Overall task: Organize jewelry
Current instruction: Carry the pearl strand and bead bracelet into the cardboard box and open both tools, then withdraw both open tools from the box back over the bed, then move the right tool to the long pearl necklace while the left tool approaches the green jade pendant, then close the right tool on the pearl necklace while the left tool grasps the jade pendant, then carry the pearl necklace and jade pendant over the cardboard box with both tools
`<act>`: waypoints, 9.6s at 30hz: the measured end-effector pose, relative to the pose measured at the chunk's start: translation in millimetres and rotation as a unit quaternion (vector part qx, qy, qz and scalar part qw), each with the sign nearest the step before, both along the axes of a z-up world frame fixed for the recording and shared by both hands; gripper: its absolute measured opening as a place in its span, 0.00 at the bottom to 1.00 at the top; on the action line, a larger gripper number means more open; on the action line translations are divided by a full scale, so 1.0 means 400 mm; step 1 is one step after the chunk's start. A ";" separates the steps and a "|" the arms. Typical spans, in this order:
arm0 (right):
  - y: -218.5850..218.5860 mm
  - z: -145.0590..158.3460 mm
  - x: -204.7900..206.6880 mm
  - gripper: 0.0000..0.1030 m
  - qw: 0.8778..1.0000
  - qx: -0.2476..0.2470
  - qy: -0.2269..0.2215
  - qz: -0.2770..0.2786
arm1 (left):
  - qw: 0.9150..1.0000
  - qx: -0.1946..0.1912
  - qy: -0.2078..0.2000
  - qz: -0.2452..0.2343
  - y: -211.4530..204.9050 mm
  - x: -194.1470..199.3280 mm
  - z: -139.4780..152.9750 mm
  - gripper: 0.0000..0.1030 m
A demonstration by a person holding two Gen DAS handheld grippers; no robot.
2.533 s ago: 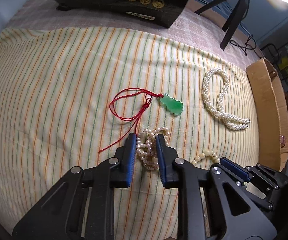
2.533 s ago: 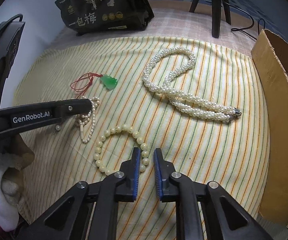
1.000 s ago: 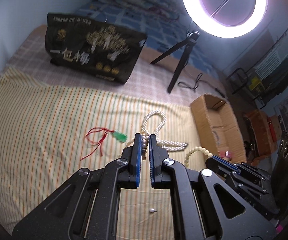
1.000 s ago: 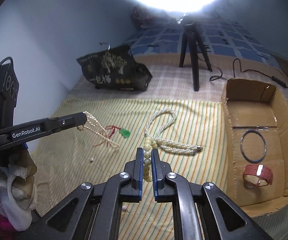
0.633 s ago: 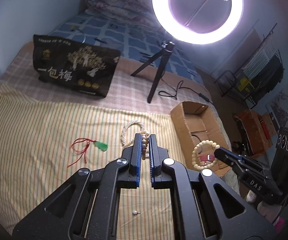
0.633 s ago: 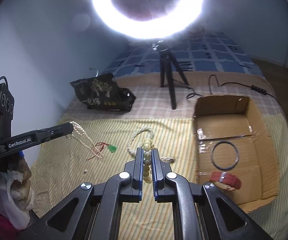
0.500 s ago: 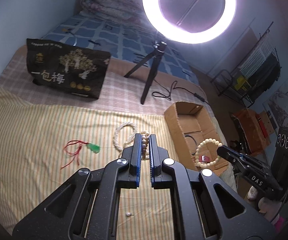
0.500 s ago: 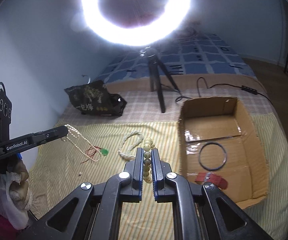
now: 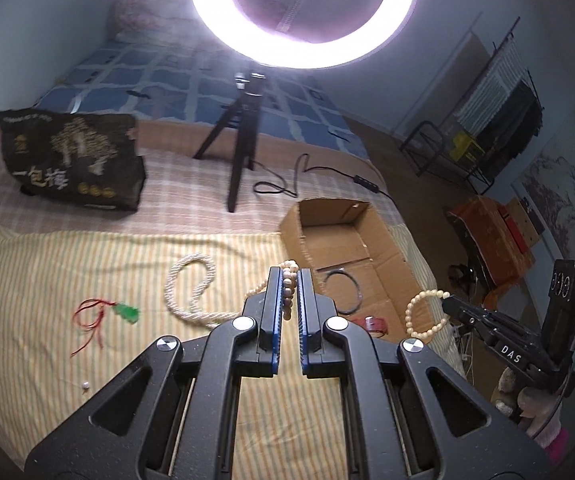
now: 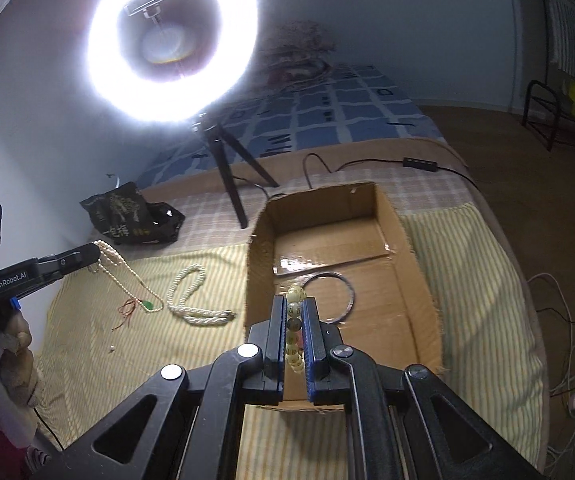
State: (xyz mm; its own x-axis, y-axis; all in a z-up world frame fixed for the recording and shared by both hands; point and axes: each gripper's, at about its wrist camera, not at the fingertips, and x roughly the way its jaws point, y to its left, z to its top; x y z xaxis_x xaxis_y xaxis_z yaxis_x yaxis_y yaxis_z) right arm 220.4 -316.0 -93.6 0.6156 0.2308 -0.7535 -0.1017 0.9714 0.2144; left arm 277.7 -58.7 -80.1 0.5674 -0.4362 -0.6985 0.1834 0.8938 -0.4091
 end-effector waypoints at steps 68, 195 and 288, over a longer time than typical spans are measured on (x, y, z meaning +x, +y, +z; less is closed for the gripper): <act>-0.045 0.001 -0.031 0.88 0.999 -0.032 -0.001 -0.025 | 0.995 0.094 -0.034 -0.017 -0.174 0.137 0.038 0.18; 0.473 -0.316 0.166 0.06 0.972 -0.071 0.094 0.205 | 0.973 0.221 0.057 -0.020 0.218 0.052 -0.329 0.31; -0.148 0.013 0.048 0.05 0.998 -0.006 -0.026 0.055 | 0.983 0.114 -0.042 -0.134 -0.492 0.250 -0.090 0.31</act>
